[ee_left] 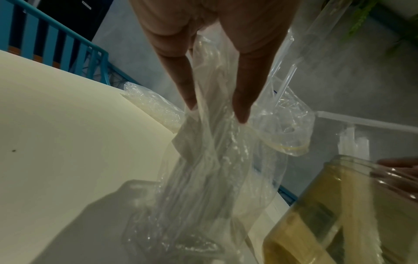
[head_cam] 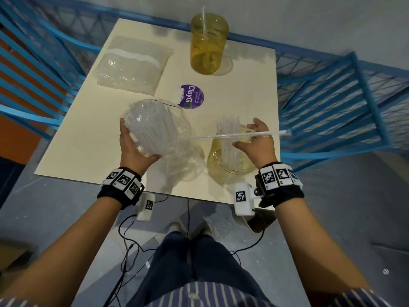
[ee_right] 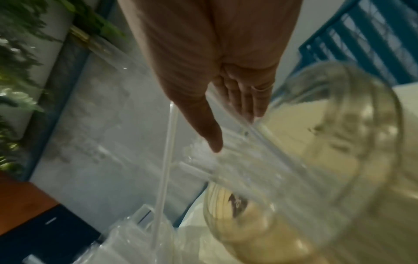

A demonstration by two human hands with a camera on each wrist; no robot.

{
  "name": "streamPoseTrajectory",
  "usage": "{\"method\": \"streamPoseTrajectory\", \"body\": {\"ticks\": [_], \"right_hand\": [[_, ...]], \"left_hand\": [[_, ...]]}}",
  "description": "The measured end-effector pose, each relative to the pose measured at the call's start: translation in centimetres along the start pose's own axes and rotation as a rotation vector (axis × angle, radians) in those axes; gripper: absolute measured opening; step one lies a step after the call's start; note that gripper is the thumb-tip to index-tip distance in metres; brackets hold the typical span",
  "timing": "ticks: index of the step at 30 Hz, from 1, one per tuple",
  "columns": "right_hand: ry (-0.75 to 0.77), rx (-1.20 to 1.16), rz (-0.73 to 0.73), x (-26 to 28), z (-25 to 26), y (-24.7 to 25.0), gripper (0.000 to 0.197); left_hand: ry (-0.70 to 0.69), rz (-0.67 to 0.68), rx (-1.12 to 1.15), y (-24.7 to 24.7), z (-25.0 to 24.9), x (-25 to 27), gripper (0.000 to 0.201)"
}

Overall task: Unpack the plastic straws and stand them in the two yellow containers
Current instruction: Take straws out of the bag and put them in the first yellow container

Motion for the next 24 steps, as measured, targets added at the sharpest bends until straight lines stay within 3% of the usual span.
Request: {"method": "streamPoseTrajectory", "body": {"ticks": [5, 7, 9, 10, 13, 16, 18, 21, 23, 24], "right_hand": [[0.081, 0.124, 0.067, 0.3, 2.0, 1.2, 0.091], [0.108, 0.02, 0.09, 0.3, 3.2, 1.3, 0.07], [0.167, -0.068, 0.084, 0.2, 4.4, 0.9, 0.029], [0.196, -0.09, 0.056, 0.1, 4.8, 0.9, 0.023], [0.26, -0.233, -0.124, 0.2, 5.5, 2.7, 0.032], [0.445, -0.39, -0.321, 2.2, 7.1, 6.2, 0.031], [0.551, -0.462, -0.35, 3.6, 7.7, 7.5, 0.027], [0.545, -0.317, -0.287, 3.7, 6.9, 6.4, 0.022], [0.419, -0.087, -0.117, 2.2, 4.7, 3.2, 0.01], [0.354, 0.013, -0.05, 1.4, 3.2, 1.9, 0.023]], "left_hand": [[0.018, -0.007, -0.023, 0.0, -0.3, -0.2, 0.133], [0.008, -0.008, -0.016, -0.2, -0.7, -0.1, 0.132], [-0.002, -0.011, -0.014, -0.3, -1.1, 0.1, 0.132], [-0.005, -0.016, -0.012, -0.2, -1.2, 0.2, 0.132], [0.005, -0.036, -0.023, -0.1, -1.2, 0.5, 0.131], [0.036, -0.052, -0.037, 0.2, -1.1, 0.8, 0.131], [0.037, -0.054, -0.044, 0.3, -1.1, 1.0, 0.131], [0.045, -0.06, -0.044, 0.2, -0.9, 1.1, 0.13], [0.046, -0.057, -0.052, 0.1, -0.6, 1.2, 0.13], [0.044, -0.058, -0.059, 0.0, -0.7, 1.2, 0.13]]}}
Point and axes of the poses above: each hand's wrist, its own x-axis away from the middle knuckle, its own y-axis out of the back of the hand, z = x × y, the point moved 10 cm from there along -x, towards the middle knuckle, and after that the axes turned 6 degrees about -y, right-handed, at the moved point
